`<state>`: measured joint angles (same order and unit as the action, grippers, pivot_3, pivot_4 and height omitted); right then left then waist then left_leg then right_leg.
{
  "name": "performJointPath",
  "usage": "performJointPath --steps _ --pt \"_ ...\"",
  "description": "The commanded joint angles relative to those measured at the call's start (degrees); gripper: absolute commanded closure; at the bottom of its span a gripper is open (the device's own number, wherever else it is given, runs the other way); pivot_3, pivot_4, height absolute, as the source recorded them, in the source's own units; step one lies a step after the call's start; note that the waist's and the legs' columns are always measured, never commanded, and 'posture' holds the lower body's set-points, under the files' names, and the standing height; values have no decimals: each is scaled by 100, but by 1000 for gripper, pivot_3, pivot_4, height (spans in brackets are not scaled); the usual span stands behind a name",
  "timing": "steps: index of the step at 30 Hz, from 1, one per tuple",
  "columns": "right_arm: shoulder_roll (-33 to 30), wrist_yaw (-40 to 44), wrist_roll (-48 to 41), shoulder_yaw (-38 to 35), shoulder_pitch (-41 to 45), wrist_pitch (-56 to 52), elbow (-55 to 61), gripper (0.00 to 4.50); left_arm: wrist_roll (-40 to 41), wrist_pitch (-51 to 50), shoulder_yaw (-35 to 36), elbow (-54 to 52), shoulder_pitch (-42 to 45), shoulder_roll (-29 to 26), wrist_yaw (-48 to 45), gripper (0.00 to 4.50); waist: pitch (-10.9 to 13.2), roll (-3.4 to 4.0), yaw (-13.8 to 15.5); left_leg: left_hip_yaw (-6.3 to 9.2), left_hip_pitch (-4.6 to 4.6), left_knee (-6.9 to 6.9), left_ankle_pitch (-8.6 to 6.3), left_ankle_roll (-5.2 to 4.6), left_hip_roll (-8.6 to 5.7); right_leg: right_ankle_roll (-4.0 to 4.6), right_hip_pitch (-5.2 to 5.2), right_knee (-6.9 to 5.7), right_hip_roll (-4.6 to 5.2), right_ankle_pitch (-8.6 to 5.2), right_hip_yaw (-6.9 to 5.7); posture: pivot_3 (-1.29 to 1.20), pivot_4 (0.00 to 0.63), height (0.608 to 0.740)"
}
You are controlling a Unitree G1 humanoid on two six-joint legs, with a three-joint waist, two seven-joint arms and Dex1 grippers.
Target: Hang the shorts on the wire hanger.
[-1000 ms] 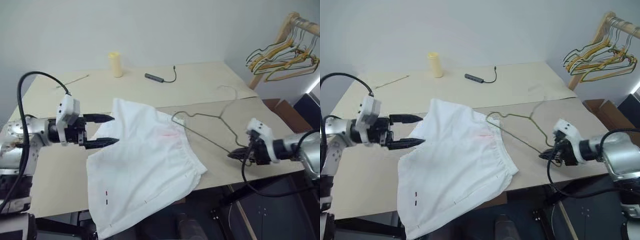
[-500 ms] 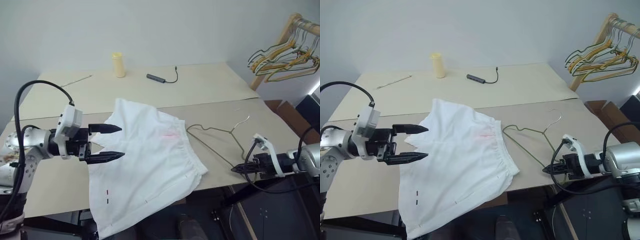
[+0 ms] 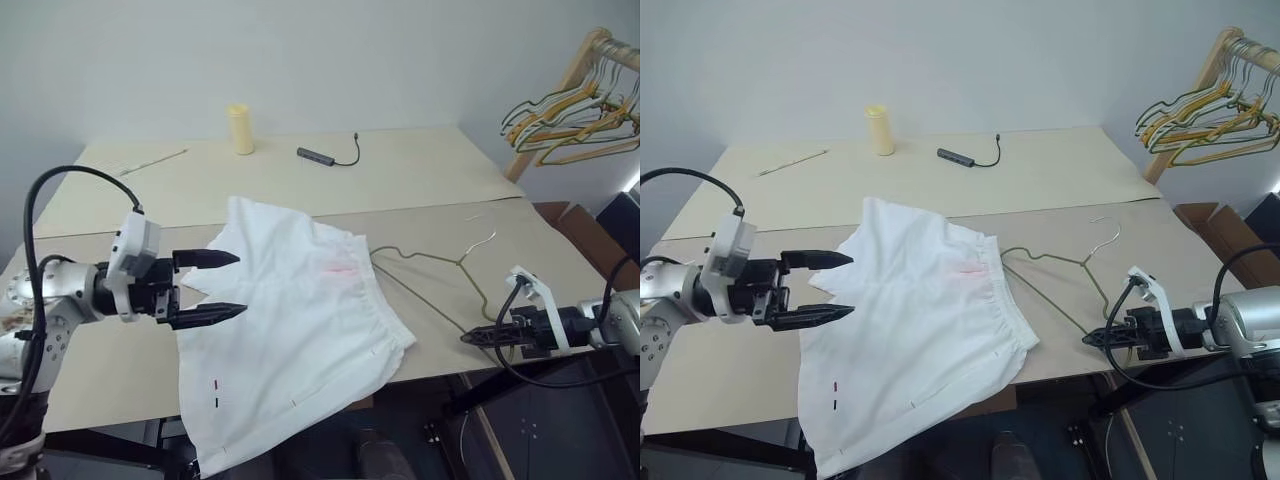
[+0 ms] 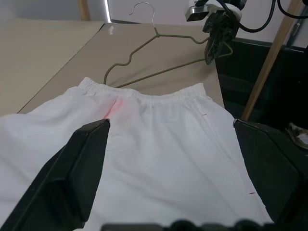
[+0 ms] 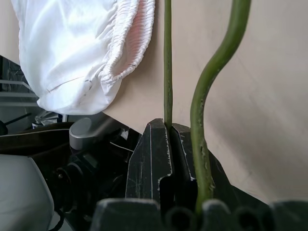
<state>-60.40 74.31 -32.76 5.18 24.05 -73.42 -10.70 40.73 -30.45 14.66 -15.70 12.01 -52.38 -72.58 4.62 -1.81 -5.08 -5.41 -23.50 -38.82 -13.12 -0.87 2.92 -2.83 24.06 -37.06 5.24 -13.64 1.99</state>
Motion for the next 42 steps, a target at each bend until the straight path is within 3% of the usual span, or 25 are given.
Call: performJointPath --steps 1,13,23,42 --pt "55 -210 56 -138 228 219 -58 4500 105 19 214 -203 -37 -82 59 52 0 1 18 -1 0 0 0 0 0 0 0 0 0 0 0 -60 89 740" --pt "232 -96 173 309 574 498 -305 4500 139 10 253 -263 -116 -95 102 52 6 3 165 -4 -2 5 -1 -1 1 3 2 7 -1 -3 0 -45 92 740" --pt "245 -330 315 29 691 703 -1011 4500 167 -26 302 -268 -147 -104 149 52 8 3 256 -8 -3 6 -2 -2 0 5 3 9 0 -5 0 -43 90 740" --pt "87 -196 174 -187 229 635 -771 4500 213 -12 254 -214 -104 -151 128 52 10 3 259 -8 -3 9 -3 -4 1 5 2 17 0 -5 0 -45 92 740"
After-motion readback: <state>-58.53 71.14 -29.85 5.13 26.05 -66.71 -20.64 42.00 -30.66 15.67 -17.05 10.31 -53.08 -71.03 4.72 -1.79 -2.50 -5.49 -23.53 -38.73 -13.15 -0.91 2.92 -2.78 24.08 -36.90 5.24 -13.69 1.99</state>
